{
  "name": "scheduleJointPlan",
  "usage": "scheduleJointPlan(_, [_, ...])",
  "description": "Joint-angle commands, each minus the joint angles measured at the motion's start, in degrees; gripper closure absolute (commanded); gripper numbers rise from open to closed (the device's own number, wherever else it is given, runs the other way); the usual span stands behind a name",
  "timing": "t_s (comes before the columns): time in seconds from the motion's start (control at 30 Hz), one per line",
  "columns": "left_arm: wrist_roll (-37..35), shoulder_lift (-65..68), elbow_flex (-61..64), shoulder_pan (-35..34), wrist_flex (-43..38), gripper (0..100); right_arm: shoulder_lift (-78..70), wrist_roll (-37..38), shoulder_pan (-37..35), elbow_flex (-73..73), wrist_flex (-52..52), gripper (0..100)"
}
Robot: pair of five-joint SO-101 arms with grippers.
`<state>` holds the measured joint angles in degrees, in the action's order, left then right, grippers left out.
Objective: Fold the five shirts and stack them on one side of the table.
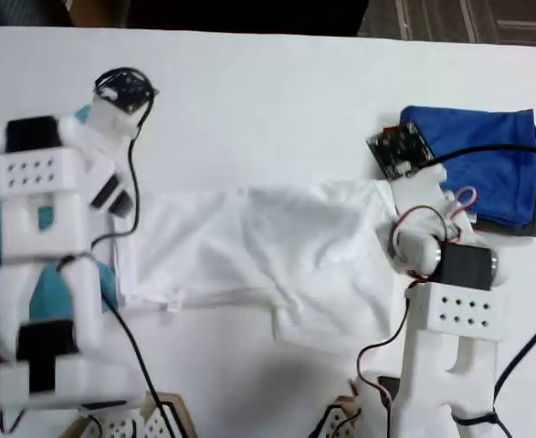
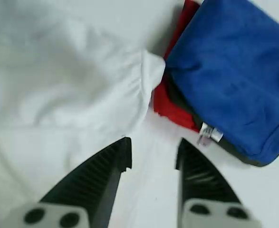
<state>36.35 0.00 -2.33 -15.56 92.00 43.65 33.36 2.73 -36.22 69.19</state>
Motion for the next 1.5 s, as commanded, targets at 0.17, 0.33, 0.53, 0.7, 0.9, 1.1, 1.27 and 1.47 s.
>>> scheduleJointPlan(0.17, [-10.5, 23.1, -2.9, 7.0, -8.4, 97, -24.7, -2.5, -7.6, 1.5, -18.9, 97.9])
scheduleJointPlan(0.33, [-14.0, 29.1, -2.9, 6.9, -11.6, 97, -43.6, -2.5, -6.5, 9.4, -21.3, 97.8])
scheduleJointPlan(0.53, [-15.2, 34.8, -7.4, 0.8, -11.9, 97, -57.6, -2.5, -2.1, 17.1, -21.2, 97.8])
scheduleJointPlan(0.7, [-19.1, 44.7, -25.7, -4.1, -7.3, 97, -62.5, -2.5, 0.7, 22.4, -21.2, 97.8])
scheduleJointPlan(0.9, [-17.9, 60.7, -55.7, -2.7, 9.0, 97, -61.0, -2.5, -0.1, 25.3, -16.0, 97.8])
scheduleJointPlan(1.1, [-16.8, 62.2, -62.3, -1.3, 10.6, 97, -50.4, -2.1, -2.9, 25.7, -6.5, 97.8])
scheduleJointPlan(1.27, [-16.5, 51.3, -57.1, -1.0, 10.6, 97, -38.1, -2.1, -4.6, 21.6, -0.9, 97.8])
scheduleJointPlan(1.47, [-12.4, 31.2, -32.8, -1.2, 10.4, 97, -25.3, -2.0, -14.5, 3.9, -0.7, 97.8])
